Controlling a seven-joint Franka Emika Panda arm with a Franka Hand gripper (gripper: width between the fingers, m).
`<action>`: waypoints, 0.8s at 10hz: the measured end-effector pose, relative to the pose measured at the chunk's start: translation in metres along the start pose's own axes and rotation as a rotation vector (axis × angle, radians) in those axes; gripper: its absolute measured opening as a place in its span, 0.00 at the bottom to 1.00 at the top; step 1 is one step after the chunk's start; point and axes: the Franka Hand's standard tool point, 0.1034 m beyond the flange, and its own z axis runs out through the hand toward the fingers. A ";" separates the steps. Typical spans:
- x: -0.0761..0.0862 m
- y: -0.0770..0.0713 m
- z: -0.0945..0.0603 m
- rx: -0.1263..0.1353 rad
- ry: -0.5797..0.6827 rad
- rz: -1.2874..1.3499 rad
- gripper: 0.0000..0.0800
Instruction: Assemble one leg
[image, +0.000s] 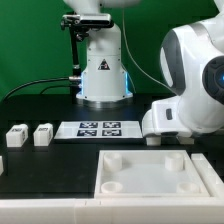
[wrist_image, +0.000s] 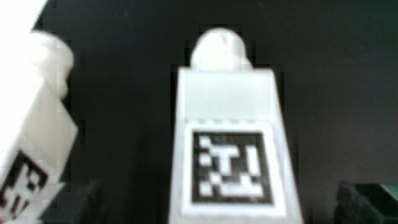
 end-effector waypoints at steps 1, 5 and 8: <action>0.000 0.000 0.001 0.000 0.003 -0.001 0.81; -0.002 0.001 0.003 -0.006 -0.090 -0.004 0.70; -0.002 0.000 0.003 -0.007 -0.089 -0.005 0.36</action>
Offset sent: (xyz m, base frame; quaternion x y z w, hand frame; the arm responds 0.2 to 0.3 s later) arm 0.0004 -0.0004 0.0002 -0.0003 0.0076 -0.0056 1.0000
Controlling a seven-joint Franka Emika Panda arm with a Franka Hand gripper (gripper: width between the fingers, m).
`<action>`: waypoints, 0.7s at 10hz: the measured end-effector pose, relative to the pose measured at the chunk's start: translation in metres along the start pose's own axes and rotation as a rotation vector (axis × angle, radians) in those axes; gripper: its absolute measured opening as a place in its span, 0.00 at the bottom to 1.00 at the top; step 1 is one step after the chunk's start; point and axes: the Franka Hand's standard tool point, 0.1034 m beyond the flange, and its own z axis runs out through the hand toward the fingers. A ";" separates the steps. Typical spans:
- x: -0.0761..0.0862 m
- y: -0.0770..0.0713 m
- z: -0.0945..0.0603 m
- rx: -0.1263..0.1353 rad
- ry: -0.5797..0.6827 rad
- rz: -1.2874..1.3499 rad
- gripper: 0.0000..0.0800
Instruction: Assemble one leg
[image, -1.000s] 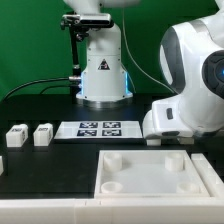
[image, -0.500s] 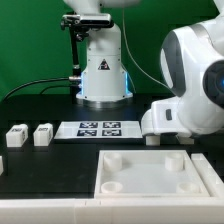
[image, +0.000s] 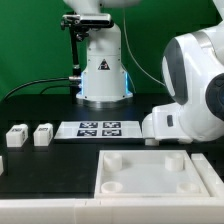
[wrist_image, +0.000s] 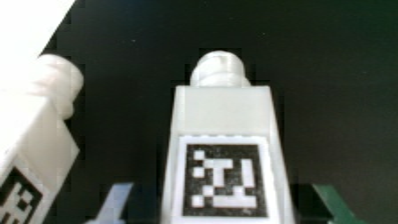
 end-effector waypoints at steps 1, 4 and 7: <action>0.000 0.000 0.000 0.000 0.000 0.000 0.36; -0.001 0.000 -0.004 0.001 0.007 -0.003 0.36; -0.007 0.000 -0.014 0.000 0.021 -0.004 0.36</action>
Offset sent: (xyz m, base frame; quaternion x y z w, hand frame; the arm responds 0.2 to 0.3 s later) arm 0.0018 -0.0022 0.0125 0.0015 0.0043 -0.0010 1.0000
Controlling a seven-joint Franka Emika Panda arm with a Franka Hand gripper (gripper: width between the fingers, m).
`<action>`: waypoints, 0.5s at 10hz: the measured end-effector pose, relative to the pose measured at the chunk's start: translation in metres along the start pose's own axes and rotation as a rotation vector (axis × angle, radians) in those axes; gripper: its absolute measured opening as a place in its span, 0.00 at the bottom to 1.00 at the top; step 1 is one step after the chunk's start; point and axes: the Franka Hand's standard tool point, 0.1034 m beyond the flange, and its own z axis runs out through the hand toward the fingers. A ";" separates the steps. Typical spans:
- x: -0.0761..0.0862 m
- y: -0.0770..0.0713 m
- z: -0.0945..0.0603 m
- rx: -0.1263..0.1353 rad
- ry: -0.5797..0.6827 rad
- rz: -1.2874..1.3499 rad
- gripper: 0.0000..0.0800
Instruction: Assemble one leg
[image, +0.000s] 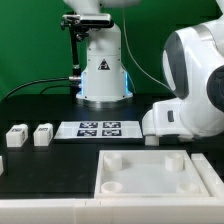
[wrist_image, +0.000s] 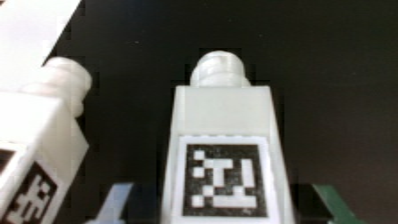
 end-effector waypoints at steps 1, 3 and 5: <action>-0.005 0.001 -0.007 0.000 0.003 -0.002 0.36; -0.027 0.010 -0.038 0.006 0.020 -0.012 0.36; -0.027 0.010 -0.048 0.013 0.082 -0.016 0.36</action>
Offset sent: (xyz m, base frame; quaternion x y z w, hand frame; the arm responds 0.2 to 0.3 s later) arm 0.0229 -0.0221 0.0700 0.0041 -0.0063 -0.0365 0.9993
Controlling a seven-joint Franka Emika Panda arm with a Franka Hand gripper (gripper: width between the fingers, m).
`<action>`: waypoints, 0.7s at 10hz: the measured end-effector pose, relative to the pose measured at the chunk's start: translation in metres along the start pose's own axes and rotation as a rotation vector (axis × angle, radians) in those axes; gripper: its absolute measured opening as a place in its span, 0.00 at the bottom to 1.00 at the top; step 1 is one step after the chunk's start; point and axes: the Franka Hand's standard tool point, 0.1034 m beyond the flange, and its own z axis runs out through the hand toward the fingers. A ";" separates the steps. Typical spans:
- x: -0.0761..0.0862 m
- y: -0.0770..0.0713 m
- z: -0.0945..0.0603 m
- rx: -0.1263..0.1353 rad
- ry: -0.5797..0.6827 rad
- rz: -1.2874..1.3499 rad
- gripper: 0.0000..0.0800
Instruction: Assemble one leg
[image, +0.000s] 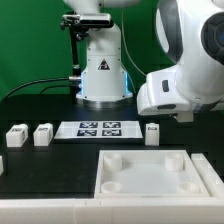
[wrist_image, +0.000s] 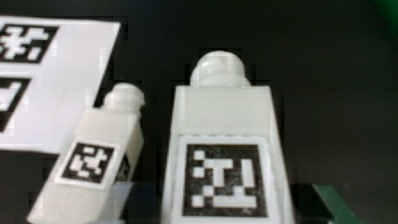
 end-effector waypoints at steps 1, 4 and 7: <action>0.000 0.000 0.003 -0.001 -0.009 0.000 0.36; 0.013 -0.002 -0.007 0.013 0.224 0.002 0.36; 0.012 0.014 -0.030 0.008 0.507 -0.079 0.36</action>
Offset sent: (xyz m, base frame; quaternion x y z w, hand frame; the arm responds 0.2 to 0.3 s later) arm 0.0000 0.0000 0.0000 0.0000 0.2667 0.0000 0.9638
